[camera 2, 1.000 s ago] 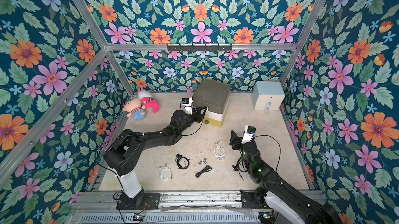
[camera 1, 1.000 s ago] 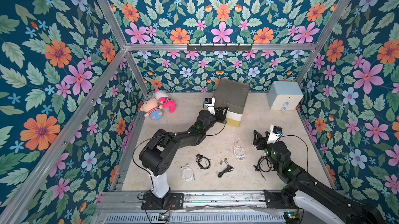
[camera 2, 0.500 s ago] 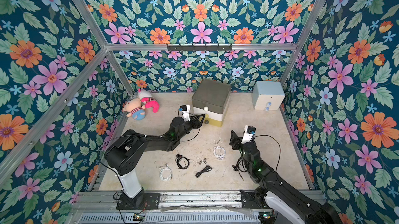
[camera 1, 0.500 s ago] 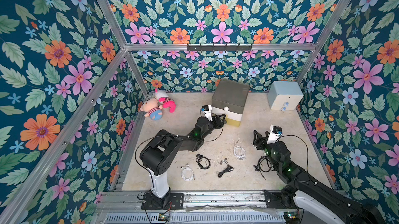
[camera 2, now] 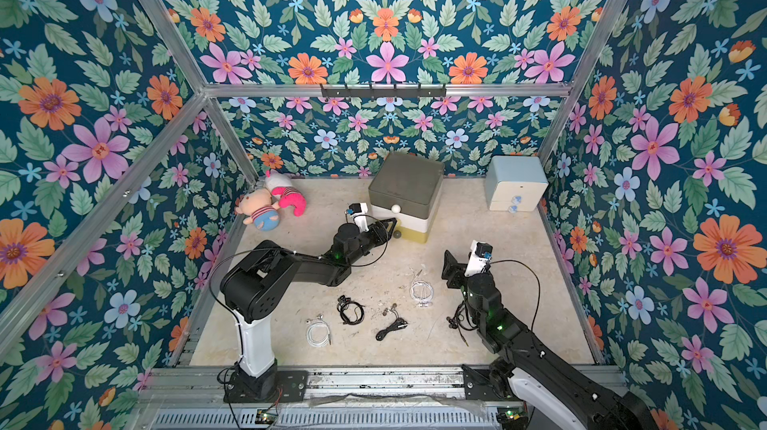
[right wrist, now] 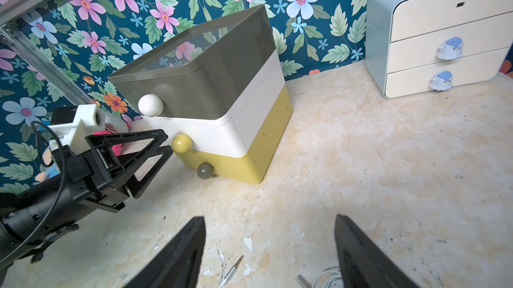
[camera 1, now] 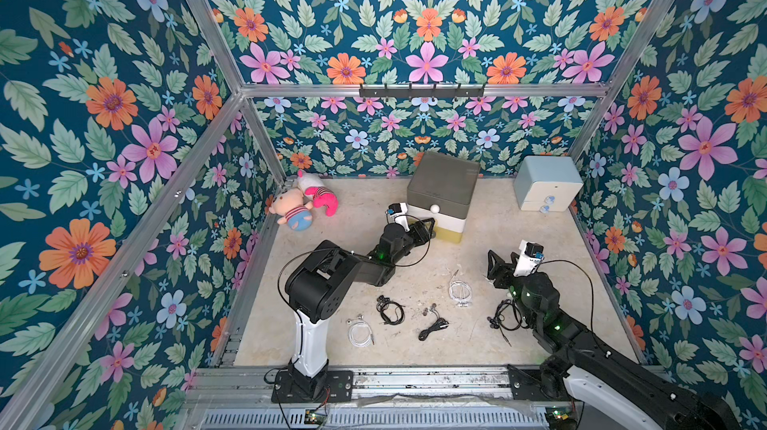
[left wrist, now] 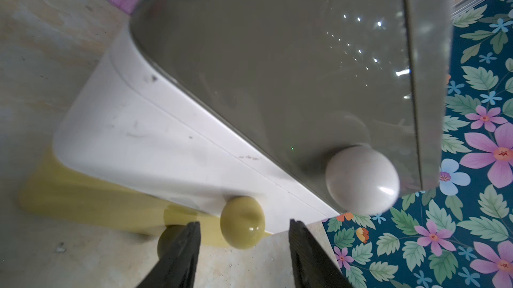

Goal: Place the wired earphones into the drawer by color
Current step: Open the drawer in the storage box.

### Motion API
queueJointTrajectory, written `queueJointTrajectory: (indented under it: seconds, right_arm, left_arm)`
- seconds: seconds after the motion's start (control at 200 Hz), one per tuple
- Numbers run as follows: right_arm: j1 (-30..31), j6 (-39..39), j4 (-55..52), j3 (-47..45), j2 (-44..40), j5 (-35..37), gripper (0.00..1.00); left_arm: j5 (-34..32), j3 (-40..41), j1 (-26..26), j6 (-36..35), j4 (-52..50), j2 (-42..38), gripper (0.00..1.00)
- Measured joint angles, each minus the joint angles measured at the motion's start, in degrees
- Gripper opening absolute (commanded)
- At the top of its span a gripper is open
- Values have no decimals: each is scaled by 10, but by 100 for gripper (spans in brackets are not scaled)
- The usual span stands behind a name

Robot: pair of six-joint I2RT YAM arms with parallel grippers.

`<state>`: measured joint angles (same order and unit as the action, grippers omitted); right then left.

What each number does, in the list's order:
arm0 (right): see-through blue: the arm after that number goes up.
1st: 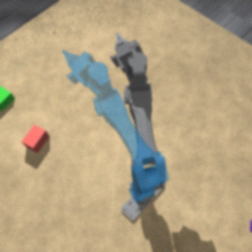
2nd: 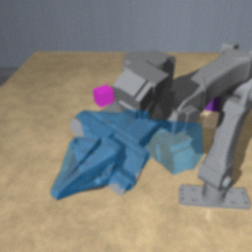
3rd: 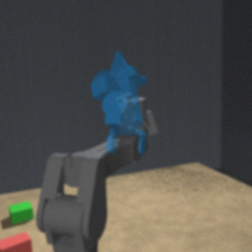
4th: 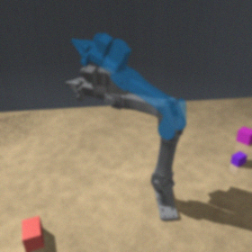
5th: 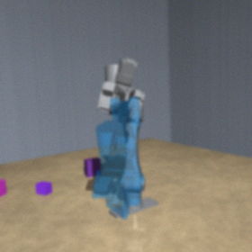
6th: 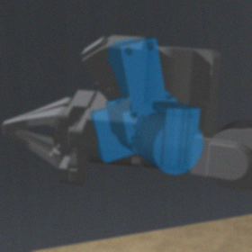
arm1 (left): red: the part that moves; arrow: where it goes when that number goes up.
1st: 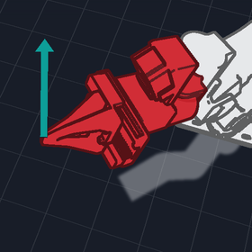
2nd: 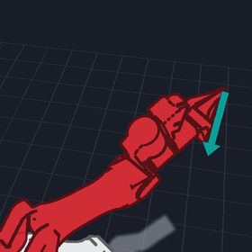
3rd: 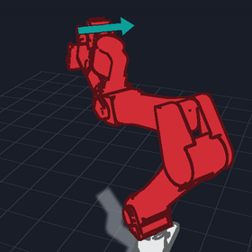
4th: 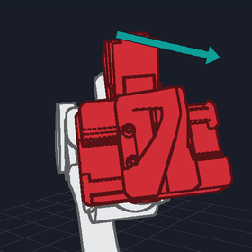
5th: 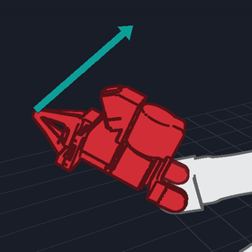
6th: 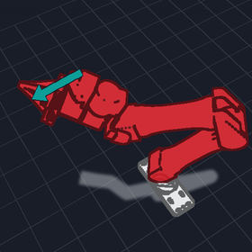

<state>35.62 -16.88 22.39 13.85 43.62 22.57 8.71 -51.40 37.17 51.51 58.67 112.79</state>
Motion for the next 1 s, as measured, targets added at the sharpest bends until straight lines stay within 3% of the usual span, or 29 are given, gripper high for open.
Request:
queueJointTrajectory:
  seconds: [0.315, 0.665, 1.0]
  right_arm:
    - [0, 0, -3, -1, -2, 0, 78]
    - [0, 0, -3, -1, -1, 0, 78]
    - [0, 0, -4, -1, -1, 0, 78]
  left_arm:
    - [11, -27, 0, 13, 0, 26, 44]
    - [21, -42, 0, 21, 0, 39, 39]
    - [25, -42, -1, 23, 0, 39, 23]
